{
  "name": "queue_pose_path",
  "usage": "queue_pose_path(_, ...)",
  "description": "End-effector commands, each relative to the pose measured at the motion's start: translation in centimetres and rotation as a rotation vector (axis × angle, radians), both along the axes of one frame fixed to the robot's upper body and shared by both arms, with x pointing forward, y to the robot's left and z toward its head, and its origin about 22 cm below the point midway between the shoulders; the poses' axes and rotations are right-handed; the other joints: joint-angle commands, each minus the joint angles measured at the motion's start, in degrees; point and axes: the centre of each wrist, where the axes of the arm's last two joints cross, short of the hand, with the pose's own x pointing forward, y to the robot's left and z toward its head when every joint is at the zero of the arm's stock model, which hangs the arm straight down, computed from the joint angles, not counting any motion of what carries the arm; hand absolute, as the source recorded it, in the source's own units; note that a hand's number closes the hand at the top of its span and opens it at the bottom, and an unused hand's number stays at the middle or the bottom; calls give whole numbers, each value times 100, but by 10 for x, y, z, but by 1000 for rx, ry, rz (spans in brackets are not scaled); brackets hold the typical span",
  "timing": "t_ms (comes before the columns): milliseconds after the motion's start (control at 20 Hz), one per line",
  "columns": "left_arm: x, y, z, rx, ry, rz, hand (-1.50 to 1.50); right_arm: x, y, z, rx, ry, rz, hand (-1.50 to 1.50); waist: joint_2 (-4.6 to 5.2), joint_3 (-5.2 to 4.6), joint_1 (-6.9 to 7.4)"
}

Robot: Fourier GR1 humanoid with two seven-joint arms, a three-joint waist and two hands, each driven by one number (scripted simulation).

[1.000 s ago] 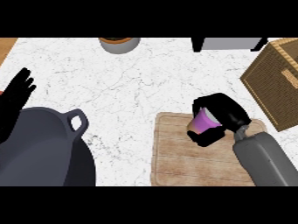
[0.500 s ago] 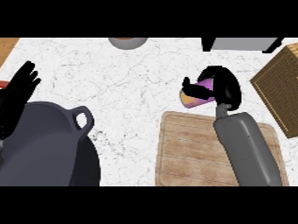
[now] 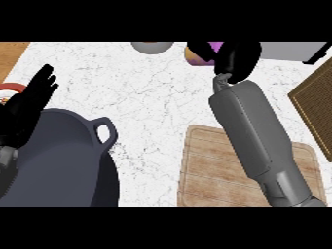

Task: Pick the can from the cutting board and place it in the basket

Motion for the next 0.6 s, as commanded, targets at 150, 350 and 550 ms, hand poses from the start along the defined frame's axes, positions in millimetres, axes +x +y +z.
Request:
queue_pose_path(150,-9,-8,-33,-35,97,4,0,23,38,61,-6,-71,-226,150,-6,-78,-99)
queue_pose_path(350,-5,3,-33,-44,100,36,0,35,38,86,-76,-61,-303,150,2,-74,-236)
queue_pose_path(550,-5,7,-31,-47,92,40,0,44,29,112,-82,-71,-370,150,21,-72,-239)
